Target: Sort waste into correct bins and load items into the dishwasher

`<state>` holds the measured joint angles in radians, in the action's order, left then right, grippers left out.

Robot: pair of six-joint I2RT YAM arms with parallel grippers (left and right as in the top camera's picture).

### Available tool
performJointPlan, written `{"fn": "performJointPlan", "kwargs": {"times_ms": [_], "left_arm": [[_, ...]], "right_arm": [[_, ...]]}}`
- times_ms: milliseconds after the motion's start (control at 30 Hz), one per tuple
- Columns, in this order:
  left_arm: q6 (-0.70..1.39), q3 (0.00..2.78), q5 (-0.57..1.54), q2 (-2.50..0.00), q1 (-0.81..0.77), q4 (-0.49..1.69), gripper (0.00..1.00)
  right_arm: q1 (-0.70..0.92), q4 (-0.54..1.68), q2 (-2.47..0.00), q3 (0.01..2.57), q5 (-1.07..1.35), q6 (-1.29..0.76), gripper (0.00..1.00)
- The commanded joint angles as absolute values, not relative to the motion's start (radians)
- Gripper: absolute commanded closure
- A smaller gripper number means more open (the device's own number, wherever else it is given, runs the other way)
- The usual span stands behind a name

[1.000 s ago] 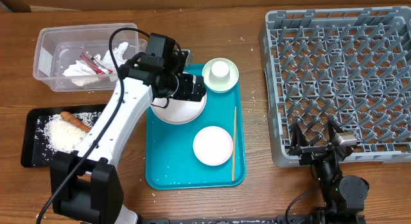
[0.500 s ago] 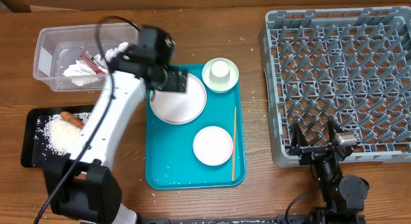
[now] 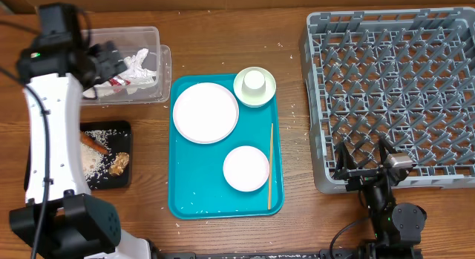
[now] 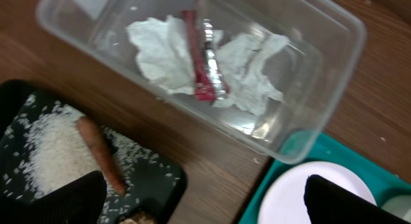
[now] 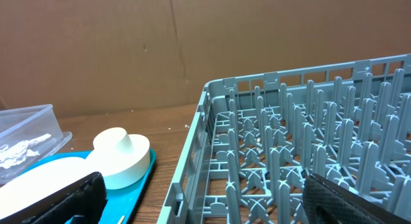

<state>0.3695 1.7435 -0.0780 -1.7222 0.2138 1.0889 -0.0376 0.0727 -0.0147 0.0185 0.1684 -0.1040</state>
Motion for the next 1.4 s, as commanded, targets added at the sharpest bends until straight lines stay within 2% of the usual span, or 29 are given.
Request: {"fn": "performJointPlan", "kwargs": {"times_ms": [0, 433, 567, 733, 833, 1133, 1367], "left_arm": [[0.408, 1.74, -0.051, -1.728, 0.271, 1.102, 0.0], [0.408, 1.738, -0.055, -1.728, 0.3, 1.125, 0.0], [0.408, 1.738, -0.055, -1.728, 0.3, 1.125, 0.0], [0.408, 1.738, -0.055, -1.728, 0.3, 1.125, 0.0], [0.408, 1.738, -0.054, -1.728, 0.3, 1.125, 0.0], [0.408, 1.738, -0.055, -1.728, 0.3, 1.125, 0.0], [0.408, 1.738, -0.055, -1.728, 0.3, 1.125, 0.0]], "right_arm": [[-0.032, 0.068, -0.003, 0.008, 0.166, -0.104, 0.0], [-0.032, 0.068, -0.003, 0.008, 0.162, -0.1, 0.0], [-0.032, -0.028, -0.003, 0.008, 0.108, -0.104, 0.0], [-0.032, -0.25, -0.003, 0.008, 0.329, -0.331, 0.0], [-0.032, -0.309, -0.003, 0.008, 0.433, -0.422, 0.0], [-0.032, -0.593, -0.003, 0.013, 0.348, -0.612, 0.0], [-0.033, -0.527, -0.072, 0.206, 0.262, -0.566, 0.0]]}}
